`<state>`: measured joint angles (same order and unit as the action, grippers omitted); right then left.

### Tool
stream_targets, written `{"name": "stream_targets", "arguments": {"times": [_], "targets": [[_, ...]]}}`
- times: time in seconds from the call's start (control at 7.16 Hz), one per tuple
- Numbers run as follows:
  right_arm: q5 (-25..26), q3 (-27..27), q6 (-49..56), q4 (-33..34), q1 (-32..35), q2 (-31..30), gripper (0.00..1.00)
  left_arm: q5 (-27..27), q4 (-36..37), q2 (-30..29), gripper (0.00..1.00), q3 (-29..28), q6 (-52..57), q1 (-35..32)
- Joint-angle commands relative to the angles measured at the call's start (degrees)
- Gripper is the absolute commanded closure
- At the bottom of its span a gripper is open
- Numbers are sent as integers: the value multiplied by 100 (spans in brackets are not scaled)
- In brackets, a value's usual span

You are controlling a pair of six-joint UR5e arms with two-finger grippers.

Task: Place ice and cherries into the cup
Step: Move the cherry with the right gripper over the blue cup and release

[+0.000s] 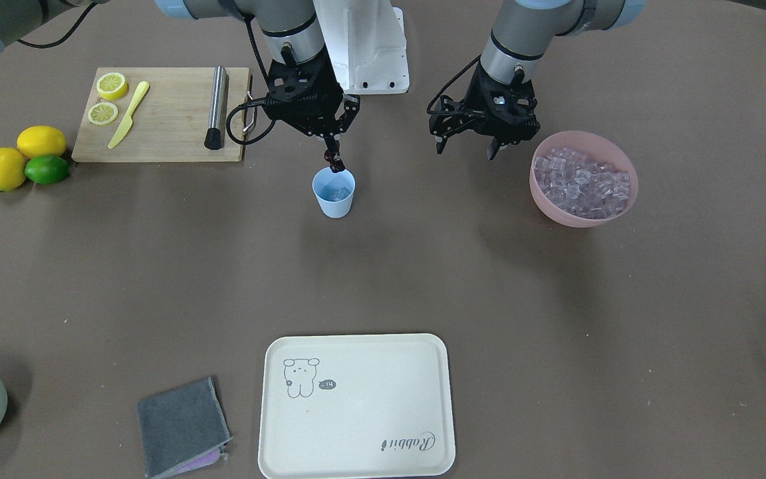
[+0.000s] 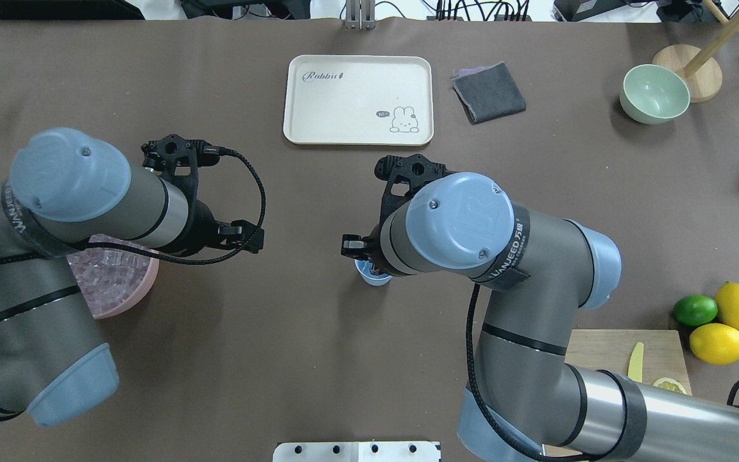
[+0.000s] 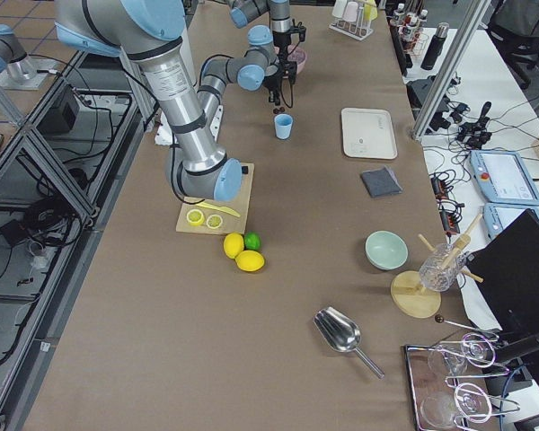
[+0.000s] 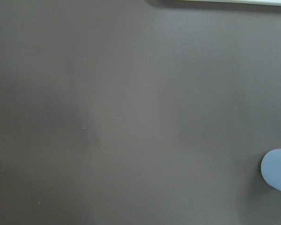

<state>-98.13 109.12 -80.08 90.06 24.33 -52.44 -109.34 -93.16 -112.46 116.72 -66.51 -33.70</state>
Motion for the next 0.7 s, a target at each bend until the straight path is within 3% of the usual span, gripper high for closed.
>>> {"name": "stream_targets", "arguments": {"times": [0.0,0.14,0.42,0.56], "targets": [[4,-250,45,-41,81,129,100,-9,9,13,4,-52,146,-92],[4,-224,1,-33,81,94,1,-78,9,13,4,-61,182,-197],[-65,-189,45,-15,203,68,0,-665,44,100,4,-70,540,-706],[-475,-128,123,28,587,24,0,-842,61,223,4,-79,1004,-1048]]}}
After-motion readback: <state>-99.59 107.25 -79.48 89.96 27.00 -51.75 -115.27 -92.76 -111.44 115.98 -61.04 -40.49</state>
